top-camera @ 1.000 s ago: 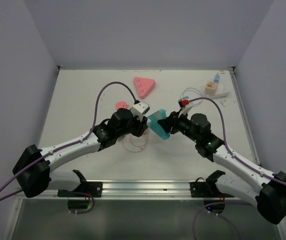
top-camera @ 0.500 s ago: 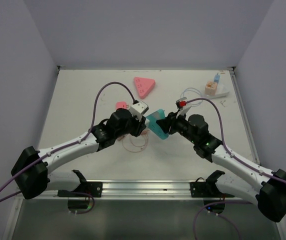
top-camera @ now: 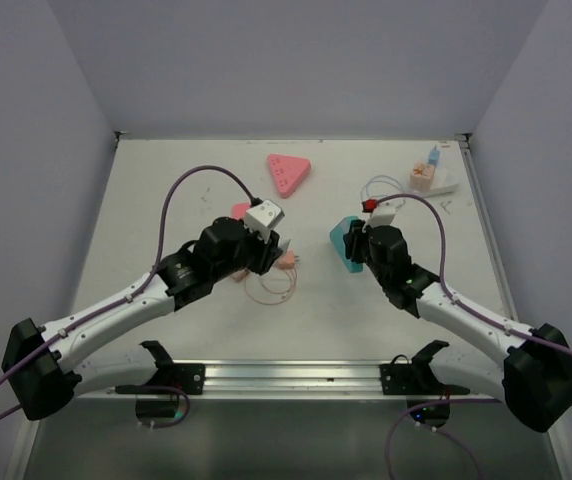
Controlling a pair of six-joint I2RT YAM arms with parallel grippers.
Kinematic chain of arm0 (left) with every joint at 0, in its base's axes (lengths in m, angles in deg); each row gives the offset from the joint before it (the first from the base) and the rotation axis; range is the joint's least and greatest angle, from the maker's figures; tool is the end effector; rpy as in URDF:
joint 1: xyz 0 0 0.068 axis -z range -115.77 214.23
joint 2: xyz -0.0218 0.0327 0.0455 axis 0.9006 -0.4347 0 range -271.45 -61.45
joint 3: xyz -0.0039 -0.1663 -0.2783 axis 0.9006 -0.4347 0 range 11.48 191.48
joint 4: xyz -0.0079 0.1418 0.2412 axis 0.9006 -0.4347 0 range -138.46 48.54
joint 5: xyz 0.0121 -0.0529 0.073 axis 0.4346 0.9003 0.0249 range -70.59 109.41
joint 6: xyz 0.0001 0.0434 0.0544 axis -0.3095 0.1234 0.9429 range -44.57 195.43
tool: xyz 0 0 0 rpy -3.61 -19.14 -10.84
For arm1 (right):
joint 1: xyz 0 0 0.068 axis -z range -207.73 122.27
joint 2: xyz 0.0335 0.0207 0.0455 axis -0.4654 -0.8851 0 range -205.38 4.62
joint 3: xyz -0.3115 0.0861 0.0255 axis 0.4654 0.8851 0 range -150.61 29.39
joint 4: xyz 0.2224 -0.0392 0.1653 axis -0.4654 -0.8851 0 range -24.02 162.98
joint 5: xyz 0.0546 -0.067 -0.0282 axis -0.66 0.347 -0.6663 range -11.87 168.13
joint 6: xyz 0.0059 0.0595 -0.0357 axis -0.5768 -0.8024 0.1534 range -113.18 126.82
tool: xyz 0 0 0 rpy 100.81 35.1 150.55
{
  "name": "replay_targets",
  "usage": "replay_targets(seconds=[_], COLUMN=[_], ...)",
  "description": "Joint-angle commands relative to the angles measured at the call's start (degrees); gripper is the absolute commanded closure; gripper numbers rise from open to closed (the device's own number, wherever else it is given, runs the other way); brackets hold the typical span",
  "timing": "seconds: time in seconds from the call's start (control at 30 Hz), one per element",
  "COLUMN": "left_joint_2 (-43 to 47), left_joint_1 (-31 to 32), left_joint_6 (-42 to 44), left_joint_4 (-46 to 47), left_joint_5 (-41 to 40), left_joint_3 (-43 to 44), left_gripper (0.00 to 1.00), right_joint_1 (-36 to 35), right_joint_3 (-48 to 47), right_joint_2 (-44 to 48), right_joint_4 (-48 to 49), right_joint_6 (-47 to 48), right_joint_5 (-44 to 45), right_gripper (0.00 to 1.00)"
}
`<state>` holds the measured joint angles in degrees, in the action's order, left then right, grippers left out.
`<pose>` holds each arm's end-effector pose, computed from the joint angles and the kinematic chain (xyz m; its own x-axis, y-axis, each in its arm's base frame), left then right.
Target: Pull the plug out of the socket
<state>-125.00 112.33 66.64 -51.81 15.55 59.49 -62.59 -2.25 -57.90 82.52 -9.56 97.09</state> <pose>0.1813 -0.1965 0.3272 -0.3956 0.2124 -0.8935 0.6492 0.7528 -0.1085 0.2160 0.1281 0.2638 -0.3689 0.0680 -0.9270 -0.1960 0.9692 0.1491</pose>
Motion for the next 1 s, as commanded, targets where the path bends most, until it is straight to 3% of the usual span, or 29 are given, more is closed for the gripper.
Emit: replay_targets(seconds=[0.0,0.13,0.33,0.6,0.73,0.97], left_joint_2=[2.4,0.4,-6.1,-16.4,-23.4,-23.2], left_joint_1=[0.2,-1.2,-14.5,-20.1,-21.6,-23.4], left_joint_6=[-0.8,-4.8,-12.5,-16.3,-16.7,-18.5], left_joint_4=[-1.0,-3.8,-5.8,1.2,3.1,9.4], left_joint_5=[-3.5,-13.0,-16.6,-20.7,-20.8,-18.7], left_joint_3=[2.8,3.3,2.6,1.9,2.0,-3.5], left_gripper=[1.0,1.0,1.0,1.0,0.96,0.78], right_joint_1=[-0.2,1.3,2.8,3.1,3.4,3.9], right_joint_3=[-0.4,0.4,1.7,2.5,2.9,3.1], right_joint_2=[2.0,4.1,7.1,7.0,6.5,6.0], right_joint_4=[2.6,3.8,5.6,7.3,8.1,8.7], right_joint_6=[0.4,-2.2,-4.9,-6.8,-7.9,-8.5], right_joint_5=[3.3,-1.1,-6.5,-9.1,-10.3,-11.0], right_gripper=[1.0,1.0,1.0,1.0,1.0,1.0])
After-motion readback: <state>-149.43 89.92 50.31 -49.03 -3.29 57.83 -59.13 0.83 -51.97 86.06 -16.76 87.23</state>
